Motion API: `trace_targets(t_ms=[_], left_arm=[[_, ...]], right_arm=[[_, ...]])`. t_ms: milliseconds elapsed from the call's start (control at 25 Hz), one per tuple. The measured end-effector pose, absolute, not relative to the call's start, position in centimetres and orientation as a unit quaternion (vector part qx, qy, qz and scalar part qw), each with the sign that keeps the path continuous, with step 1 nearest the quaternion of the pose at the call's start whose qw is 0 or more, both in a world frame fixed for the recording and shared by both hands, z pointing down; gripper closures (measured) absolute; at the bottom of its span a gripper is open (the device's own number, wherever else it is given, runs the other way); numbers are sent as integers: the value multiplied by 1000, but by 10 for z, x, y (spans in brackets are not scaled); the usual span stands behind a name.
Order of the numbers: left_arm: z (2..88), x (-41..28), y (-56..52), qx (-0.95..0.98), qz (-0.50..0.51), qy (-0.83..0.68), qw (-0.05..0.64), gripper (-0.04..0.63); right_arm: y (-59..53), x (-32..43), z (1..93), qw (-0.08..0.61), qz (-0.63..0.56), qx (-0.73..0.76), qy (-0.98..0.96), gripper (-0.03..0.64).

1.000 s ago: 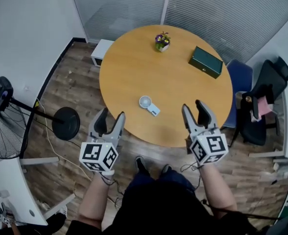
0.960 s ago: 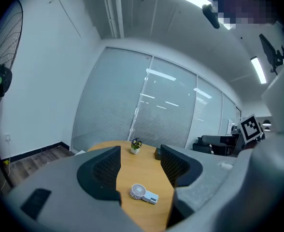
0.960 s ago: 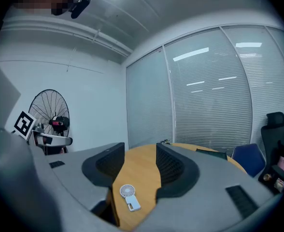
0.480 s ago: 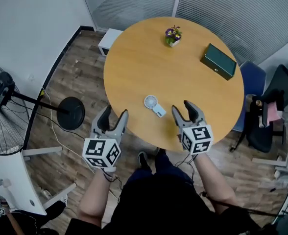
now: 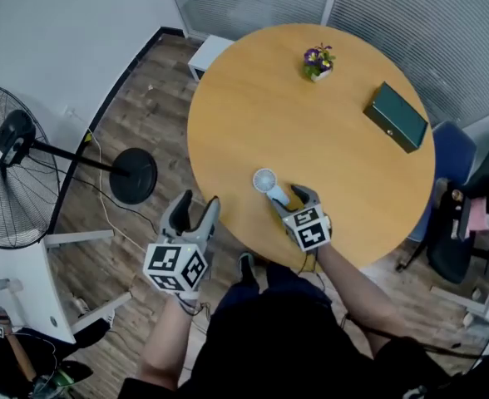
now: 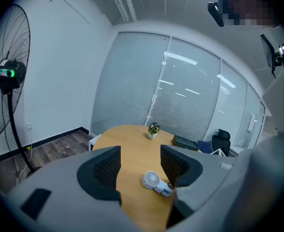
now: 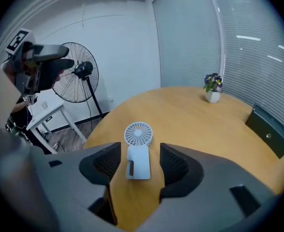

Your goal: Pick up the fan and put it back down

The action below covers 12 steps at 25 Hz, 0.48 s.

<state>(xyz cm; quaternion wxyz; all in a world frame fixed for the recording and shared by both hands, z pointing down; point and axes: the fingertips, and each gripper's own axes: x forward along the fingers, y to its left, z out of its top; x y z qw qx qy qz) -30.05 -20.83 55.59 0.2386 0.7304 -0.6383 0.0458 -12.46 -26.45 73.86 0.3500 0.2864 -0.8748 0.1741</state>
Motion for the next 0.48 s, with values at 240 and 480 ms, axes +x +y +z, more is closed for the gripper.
trace_targets(t_ms=[240, 480], left_arm=[[569, -317, -193, 705, 52, -659, 256, 340], [570, -331, -184, 695, 50, -669, 261, 341]], right_arm=[[-269, -149, 782, 396, 191, 252, -862, 339], [-275, -163, 799, 427, 172, 243, -854, 336]])
